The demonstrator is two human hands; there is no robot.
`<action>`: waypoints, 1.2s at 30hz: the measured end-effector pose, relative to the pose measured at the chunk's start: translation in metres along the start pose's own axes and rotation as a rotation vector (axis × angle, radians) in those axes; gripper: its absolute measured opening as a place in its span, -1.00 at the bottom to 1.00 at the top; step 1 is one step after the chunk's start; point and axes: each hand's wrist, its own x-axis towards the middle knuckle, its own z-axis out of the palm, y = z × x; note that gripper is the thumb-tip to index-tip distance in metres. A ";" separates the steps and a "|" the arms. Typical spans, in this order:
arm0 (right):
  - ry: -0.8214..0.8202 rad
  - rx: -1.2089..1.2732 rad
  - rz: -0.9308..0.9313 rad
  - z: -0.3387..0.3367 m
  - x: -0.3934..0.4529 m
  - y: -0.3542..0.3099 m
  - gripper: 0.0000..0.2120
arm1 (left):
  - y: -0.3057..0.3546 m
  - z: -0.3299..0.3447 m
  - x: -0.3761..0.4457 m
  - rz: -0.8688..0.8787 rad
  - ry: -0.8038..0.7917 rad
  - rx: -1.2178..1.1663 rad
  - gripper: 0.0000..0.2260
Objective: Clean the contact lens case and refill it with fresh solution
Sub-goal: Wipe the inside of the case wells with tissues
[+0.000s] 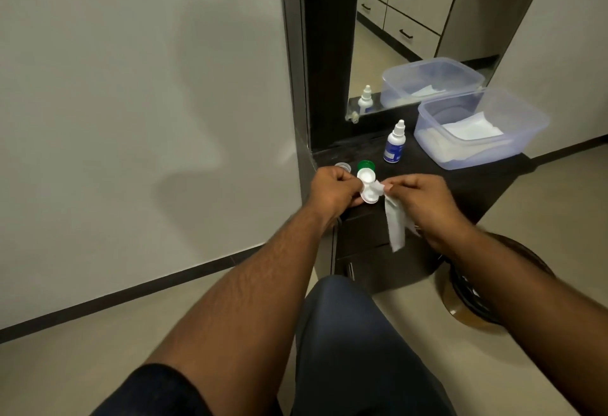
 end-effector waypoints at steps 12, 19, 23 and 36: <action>-0.385 -0.865 -0.318 -0.001 0.025 -0.027 -0.81 | 0.003 -0.001 -0.004 0.029 0.004 0.048 -0.90; -0.164 -0.556 -0.357 -0.016 0.021 -0.020 -0.83 | -0.001 0.001 0.000 0.009 0.040 -0.001 -0.84; -0.086 -0.386 -0.255 -0.007 0.017 0.001 -0.86 | 0.003 0.000 -0.002 0.003 0.007 -0.016 -0.88; -0.027 -0.533 -0.113 0.016 0.022 -0.004 -0.95 | 0.007 0.000 -0.003 -0.038 0.034 0.016 -0.97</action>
